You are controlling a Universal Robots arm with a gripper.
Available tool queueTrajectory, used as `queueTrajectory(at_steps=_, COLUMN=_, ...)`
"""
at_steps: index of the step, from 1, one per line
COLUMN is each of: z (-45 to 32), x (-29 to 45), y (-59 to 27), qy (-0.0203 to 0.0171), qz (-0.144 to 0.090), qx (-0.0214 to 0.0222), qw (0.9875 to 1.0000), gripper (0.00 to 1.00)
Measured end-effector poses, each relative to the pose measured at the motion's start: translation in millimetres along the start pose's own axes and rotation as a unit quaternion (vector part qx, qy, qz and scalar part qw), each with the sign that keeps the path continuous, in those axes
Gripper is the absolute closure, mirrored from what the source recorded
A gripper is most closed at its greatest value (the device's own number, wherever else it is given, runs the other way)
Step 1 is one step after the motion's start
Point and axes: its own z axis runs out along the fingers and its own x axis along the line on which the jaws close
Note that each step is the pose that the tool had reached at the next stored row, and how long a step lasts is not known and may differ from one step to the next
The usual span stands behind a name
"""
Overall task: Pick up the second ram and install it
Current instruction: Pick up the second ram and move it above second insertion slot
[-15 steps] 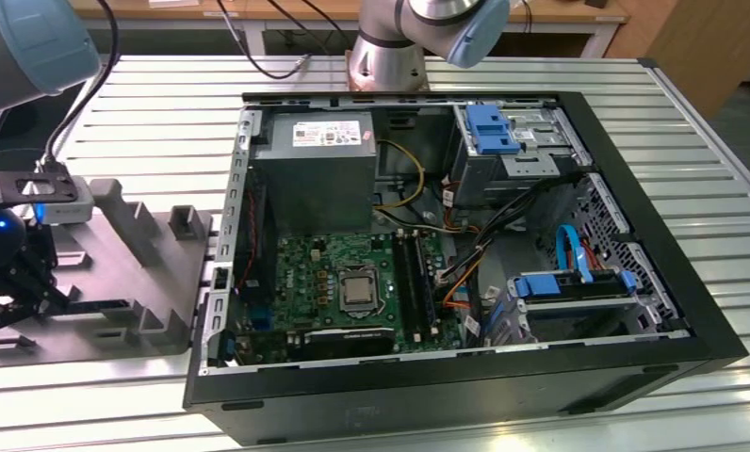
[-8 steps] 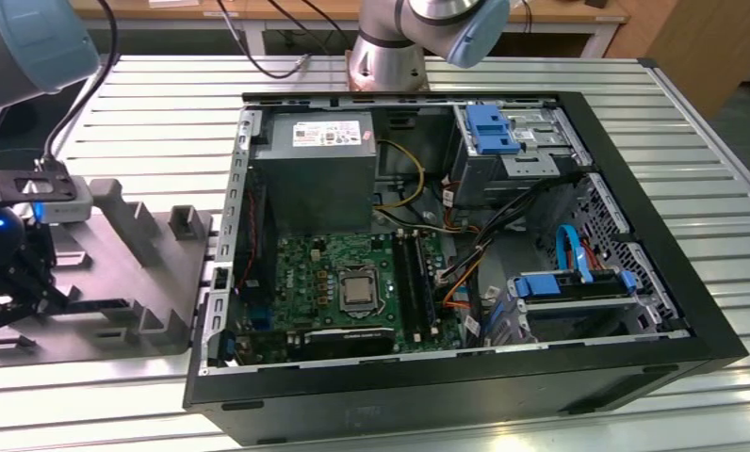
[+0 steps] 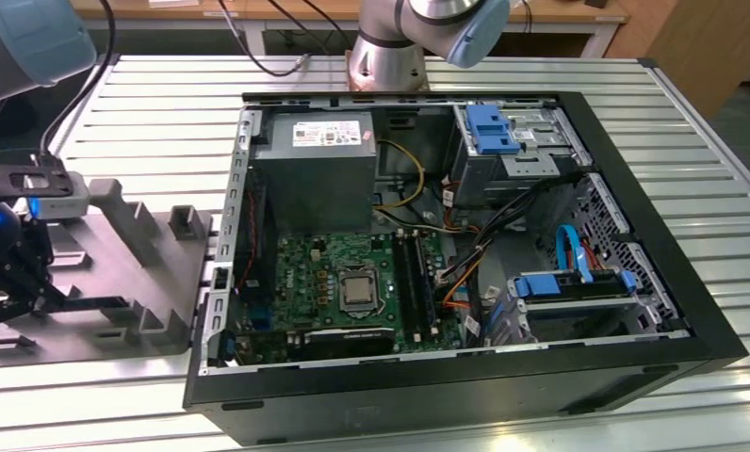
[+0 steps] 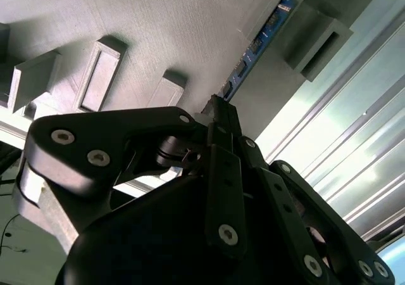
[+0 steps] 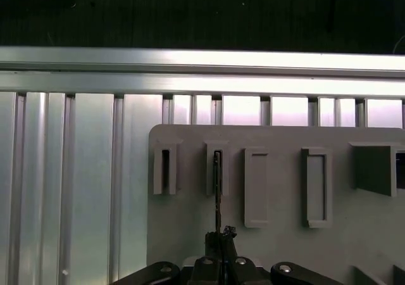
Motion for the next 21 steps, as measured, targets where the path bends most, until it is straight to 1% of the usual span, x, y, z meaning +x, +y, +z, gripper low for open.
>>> queueTrajectory(at_steps=9, z=-5.5, x=-0.2, y=0.2, qy=-0.0002, qz=0.0, qx=0.0, qw=1.0, gripper=0.89)
queueTrajectory(at_steps=14, z=-8.8, x=-0.3, y=0.2, qy=-0.0021, qz=0.0, qx=0.0001, qw=1.0, gripper=0.89)
queueTrajectory(at_steps=16, z=-9.0, x=-0.3, y=0.2, qy=-0.0026, qz=0.0, qx=0.0002, qw=1.0, gripper=0.89)
queueTrajectory(at_steps=21, z=-14.5, x=-0.4, y=0.4, qy=-0.0035, qz=0.0, qx=0.0, qw=1.0, gripper=0.89)
